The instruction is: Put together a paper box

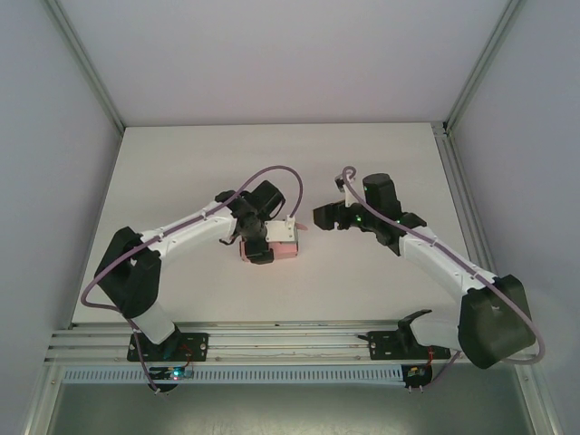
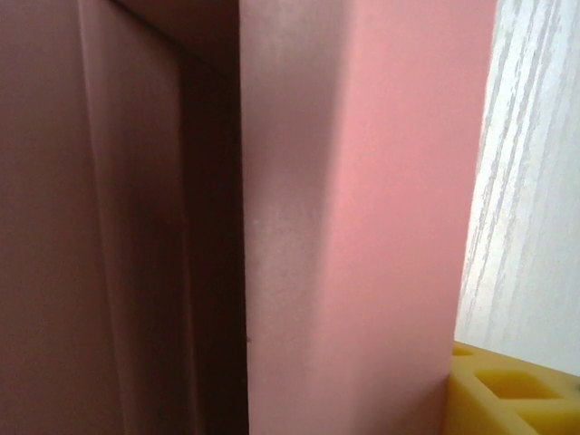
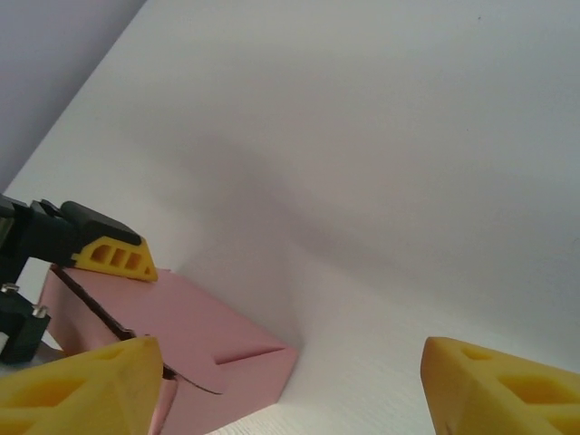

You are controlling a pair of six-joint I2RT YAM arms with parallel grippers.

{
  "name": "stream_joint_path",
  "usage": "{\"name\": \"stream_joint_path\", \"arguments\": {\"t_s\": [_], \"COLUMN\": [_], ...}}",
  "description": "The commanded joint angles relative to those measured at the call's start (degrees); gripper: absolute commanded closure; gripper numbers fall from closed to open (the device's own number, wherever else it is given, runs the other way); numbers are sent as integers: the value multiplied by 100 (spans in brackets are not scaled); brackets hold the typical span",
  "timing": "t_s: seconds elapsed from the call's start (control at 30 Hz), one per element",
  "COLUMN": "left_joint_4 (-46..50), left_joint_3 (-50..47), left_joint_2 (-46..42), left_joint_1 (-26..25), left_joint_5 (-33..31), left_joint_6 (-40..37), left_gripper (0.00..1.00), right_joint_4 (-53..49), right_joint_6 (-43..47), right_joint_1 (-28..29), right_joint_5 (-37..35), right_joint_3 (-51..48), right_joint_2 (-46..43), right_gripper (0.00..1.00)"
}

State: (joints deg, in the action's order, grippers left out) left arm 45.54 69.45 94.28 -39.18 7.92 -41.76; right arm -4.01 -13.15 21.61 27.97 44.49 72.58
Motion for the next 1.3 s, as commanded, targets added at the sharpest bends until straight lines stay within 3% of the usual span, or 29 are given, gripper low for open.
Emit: {"name": "stream_joint_path", "arguments": {"t_s": [0.0, 0.17, 0.37, 0.57, 0.9, 1.2, 1.27], "left_joint_4": [-1, -54, -162, 24, 157, 158, 189], "left_joint_3": [-226, -311, -400, -235, -93, -74, 12], "left_joint_2": [-231, -341, -501, -320, -134, -90, -70], "left_joint_1": [116, 161, 187, 211, 217, 211, 210], "left_joint_5": [-282, -34, 448, 404, 472, 395, 176], "left_joint_6": [36, -29, -287, -306, -312, -213, 28], "left_gripper": [43, 59, 60, 60, 58, 56, 48], "right_joint_4": [107, 253, 556, 215, 93, 4, -61], "right_joint_6": [402, 937, 1687, 2000, 2312, 2333, 2254], "right_joint_1": [8, 163, 405, 649, 848, 865, 863], "right_joint_5": [296, 1045, 1901, 1595, 762, 1044, 900], "right_joint_3": [-37, -54, -215, 189, 331, 429, 412], "right_joint_2": [111, 287, 566, 926, 801, 771, 736], "right_gripper": [26, 37, 42, 52, 55, 92, 100]}}
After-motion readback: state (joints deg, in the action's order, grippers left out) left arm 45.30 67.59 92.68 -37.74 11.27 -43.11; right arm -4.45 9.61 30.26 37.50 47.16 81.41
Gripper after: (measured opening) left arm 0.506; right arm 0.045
